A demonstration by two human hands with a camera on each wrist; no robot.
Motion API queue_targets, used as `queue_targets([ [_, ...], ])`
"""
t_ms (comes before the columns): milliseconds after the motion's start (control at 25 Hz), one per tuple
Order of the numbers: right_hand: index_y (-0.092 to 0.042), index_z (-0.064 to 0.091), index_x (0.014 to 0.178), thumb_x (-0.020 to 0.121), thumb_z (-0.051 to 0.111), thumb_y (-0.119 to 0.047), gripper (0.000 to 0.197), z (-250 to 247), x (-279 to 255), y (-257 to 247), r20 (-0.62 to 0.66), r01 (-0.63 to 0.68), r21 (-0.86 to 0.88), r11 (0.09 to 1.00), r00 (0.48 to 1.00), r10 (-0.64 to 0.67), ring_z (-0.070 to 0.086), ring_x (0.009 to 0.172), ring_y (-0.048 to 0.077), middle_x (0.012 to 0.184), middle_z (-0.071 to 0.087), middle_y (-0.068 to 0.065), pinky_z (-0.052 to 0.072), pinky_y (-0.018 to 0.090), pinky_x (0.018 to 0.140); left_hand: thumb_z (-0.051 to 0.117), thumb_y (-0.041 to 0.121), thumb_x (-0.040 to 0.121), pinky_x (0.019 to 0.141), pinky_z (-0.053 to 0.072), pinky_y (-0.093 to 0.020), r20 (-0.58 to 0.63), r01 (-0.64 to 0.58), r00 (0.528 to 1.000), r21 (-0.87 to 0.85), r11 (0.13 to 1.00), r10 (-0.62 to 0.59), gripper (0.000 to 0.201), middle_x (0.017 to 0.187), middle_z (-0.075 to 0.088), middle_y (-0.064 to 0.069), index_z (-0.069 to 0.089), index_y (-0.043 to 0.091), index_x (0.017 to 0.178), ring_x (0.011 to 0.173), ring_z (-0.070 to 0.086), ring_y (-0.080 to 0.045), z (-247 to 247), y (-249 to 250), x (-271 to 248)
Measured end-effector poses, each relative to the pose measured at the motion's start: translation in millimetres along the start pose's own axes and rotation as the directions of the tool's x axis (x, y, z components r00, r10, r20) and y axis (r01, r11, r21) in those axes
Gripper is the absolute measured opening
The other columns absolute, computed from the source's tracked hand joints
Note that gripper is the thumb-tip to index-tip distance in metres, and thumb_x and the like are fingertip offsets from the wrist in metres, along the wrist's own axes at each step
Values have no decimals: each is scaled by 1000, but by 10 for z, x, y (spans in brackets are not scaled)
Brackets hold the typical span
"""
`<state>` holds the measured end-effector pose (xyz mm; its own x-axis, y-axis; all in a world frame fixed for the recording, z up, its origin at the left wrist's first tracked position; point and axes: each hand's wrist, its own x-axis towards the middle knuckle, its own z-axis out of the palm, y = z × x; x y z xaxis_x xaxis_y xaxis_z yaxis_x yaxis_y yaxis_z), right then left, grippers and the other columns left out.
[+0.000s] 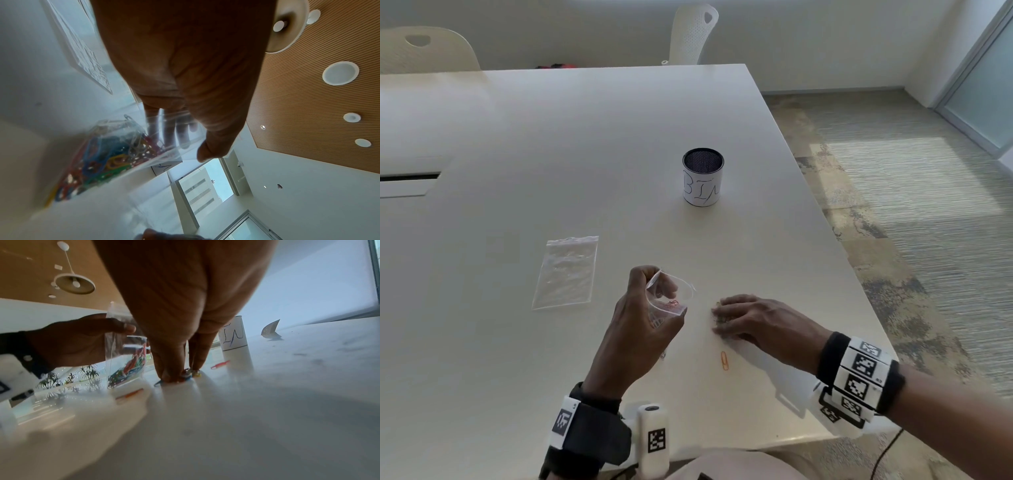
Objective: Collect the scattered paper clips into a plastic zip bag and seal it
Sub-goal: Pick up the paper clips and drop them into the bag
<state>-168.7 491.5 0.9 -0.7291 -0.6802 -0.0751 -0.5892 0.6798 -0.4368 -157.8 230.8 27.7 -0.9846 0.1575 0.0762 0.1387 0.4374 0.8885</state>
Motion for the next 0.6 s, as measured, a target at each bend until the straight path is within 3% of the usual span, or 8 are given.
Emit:
queue_targets([
  [80, -27, 78, 119, 103, 63, -21, 23, 33, -23, 5, -66, 21, -36, 999, 998, -24, 63, 126, 18, 135, 71, -6, 58, 35, 98, 77, 10, 90, 70, 59, -29, 9, 7, 1000, 5, 1000, -7, 42, 108, 65, 10, 48, 21, 119, 89, 70, -7, 18, 5, 3],
  [160, -25, 77, 115, 102, 64, -14, 22, 40, -7, 4, -70, 7, -114, 993, 997, -15, 65, 111, 18, 126, 73, -5, 60, 34, 87, 76, 12, 90, 72, 58, -30, 13, 7, 1000, 18, 1000, -7, 42, 108, 64, 9, 47, 21, 119, 91, 68, -5, 32, 10, 11],
  [360, -15, 74, 104, 101, 57, -1, 22, -30, 128, -48, -33, -27, -193, 981, 999, 21, 63, 89, 19, 101, 69, 3, 59, 34, 76, 76, 13, 90, 79, 58, -30, 19, -8, 1000, 41, 999, 7, 42, 108, 64, 7, 46, 21, 118, 96, 66, -5, 67, 1, 29],
  [480, -10, 75, 97, 100, 61, 0, 18, -63, 188, -21, -70, -86, -105, 991, 994, 79, 67, 77, 19, 92, 69, 5, 58, 30, 68, 77, 14, 90, 80, 60, -30, 27, -9, 1000, 39, 999, 8, 42, 108, 63, 7, 46, 23, 117, 98, 69, -8, 74, 5, 21],
  [600, -7, 76, 87, 99, 66, -3, 16, -95, 205, 47, -191, -177, 120, 977, 961, 198, 68, 67, 17, 83, 74, 5, 52, 25, 61, 77, 14, 90, 80, 60, -32, 24, -6, 1000, 41, 999, 5, 42, 107, 62, 9, 45, 24, 115, 97, 72, -10, 73, 5, 11],
])
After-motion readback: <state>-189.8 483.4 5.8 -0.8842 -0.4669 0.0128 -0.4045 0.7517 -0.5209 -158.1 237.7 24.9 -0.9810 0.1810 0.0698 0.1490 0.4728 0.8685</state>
